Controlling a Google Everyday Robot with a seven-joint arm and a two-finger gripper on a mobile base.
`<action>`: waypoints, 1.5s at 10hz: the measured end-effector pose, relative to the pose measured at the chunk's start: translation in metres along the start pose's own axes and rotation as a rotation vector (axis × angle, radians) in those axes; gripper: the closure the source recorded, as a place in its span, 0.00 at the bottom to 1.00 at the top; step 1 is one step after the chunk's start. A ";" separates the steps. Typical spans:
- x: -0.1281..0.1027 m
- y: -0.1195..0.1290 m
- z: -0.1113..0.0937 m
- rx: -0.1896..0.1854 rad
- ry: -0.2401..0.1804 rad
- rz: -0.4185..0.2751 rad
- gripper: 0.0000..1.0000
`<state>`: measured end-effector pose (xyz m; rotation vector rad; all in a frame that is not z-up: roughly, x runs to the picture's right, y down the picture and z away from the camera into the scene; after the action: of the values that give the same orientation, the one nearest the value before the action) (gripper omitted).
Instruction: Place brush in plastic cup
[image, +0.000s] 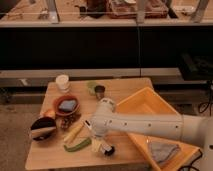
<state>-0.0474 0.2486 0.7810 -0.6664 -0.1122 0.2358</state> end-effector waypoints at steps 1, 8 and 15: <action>-0.001 -0.003 0.004 0.008 -0.008 0.001 0.21; -0.006 -0.007 0.014 0.095 -0.032 -0.109 0.66; -0.030 0.003 -0.001 0.094 0.057 -0.200 0.96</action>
<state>-0.0764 0.2427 0.7781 -0.5639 -0.1120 0.0299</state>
